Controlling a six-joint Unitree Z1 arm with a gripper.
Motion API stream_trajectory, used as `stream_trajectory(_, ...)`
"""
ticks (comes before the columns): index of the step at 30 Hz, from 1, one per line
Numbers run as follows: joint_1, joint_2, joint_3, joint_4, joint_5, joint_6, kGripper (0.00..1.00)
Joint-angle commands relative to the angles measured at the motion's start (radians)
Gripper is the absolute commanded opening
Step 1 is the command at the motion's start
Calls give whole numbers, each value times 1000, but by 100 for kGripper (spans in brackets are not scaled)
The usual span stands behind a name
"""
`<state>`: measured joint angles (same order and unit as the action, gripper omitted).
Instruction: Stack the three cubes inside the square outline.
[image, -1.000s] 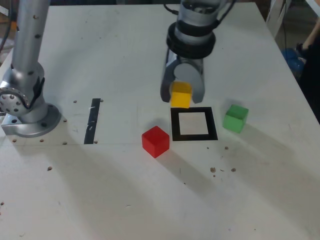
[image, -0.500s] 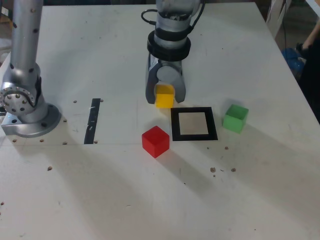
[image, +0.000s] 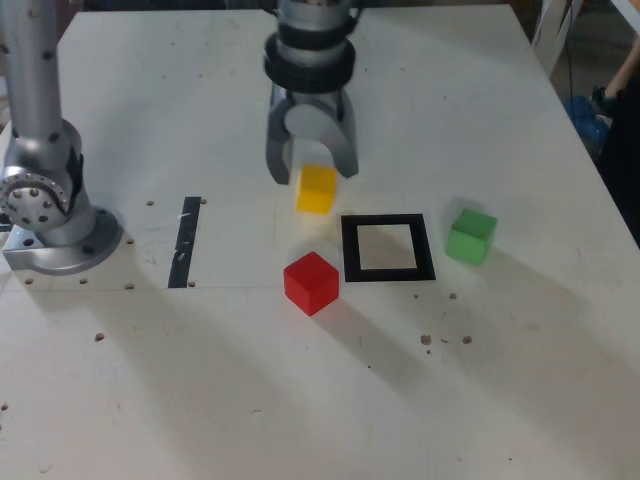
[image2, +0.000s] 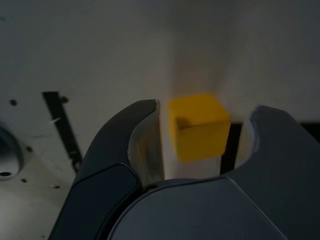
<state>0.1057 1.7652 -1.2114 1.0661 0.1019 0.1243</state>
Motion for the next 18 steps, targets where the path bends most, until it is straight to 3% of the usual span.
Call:
stream_trajectory(1,-17,-93,14,-10,6,12,99)
stream_trajectory(8,-45,-155,77,-54,-4,40,99)
stream_trajectory(14,-182,-171,45,-33,-10,69,99)
stream_trajectory(18,-298,-131,4,-8,-1,67,99)
